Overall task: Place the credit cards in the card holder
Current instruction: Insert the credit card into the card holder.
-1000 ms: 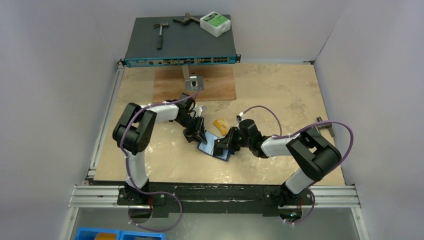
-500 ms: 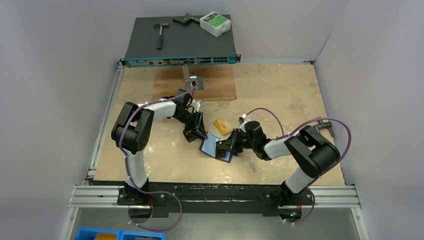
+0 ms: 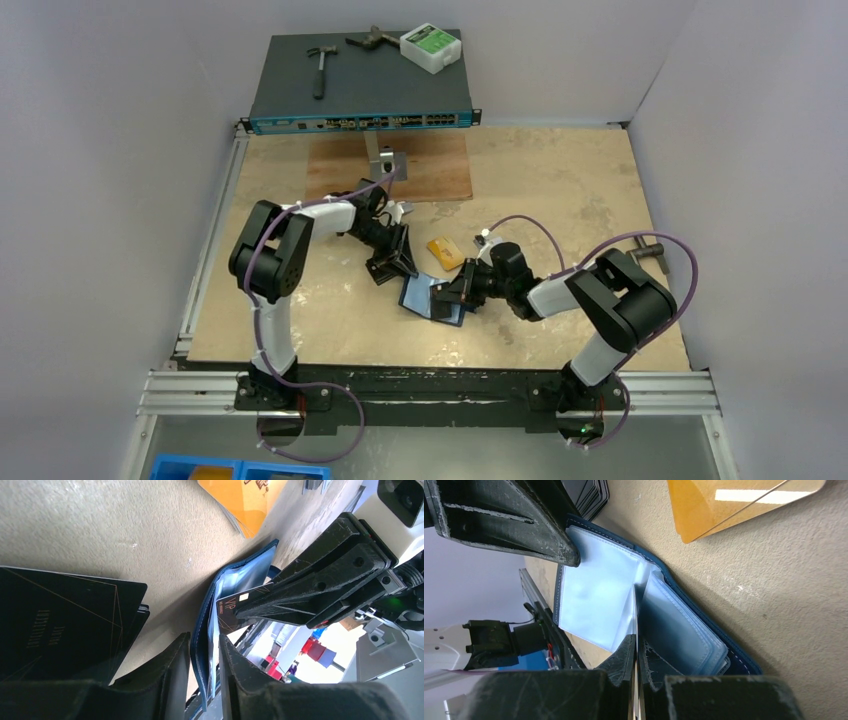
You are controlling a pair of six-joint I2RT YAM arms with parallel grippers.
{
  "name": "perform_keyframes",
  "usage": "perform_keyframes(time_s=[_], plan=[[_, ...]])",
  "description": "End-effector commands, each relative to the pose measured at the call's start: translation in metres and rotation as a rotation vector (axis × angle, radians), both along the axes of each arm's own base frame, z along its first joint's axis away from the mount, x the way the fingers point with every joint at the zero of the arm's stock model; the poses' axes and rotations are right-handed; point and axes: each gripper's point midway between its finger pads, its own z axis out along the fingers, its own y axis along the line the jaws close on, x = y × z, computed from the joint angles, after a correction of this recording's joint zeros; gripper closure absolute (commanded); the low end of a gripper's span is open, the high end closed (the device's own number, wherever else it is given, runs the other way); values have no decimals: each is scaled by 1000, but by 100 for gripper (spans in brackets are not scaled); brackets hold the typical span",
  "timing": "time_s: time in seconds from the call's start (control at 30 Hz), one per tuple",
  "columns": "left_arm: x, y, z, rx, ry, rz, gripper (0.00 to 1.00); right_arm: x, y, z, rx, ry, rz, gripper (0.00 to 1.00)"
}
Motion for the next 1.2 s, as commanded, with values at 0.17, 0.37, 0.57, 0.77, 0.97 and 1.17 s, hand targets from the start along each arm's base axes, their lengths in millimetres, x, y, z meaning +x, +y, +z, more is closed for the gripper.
perform_keyframes(time_s=[0.17,0.37,0.57,0.77,0.97,1.17], plan=[[-9,-1,0,-13,-20,-67,98,1,1,0,-9,-31,31,100],[-19,6,-2,-5,-49,-90,100,-1,-11,-3,10,1,-16,96],[-21,9,-2,-12,-99,-114,100,-2,-10,5,44,6,5,83],[-16,13,0,4,-166,-126,100,-5,-14,8,0,7,35,78],[-11,13,0,15,-184,-119,100,-8,-15,18,-11,-13,63,77],[-10,13,0,16,-188,-109,100,-8,-13,26,2,-21,74,78]])
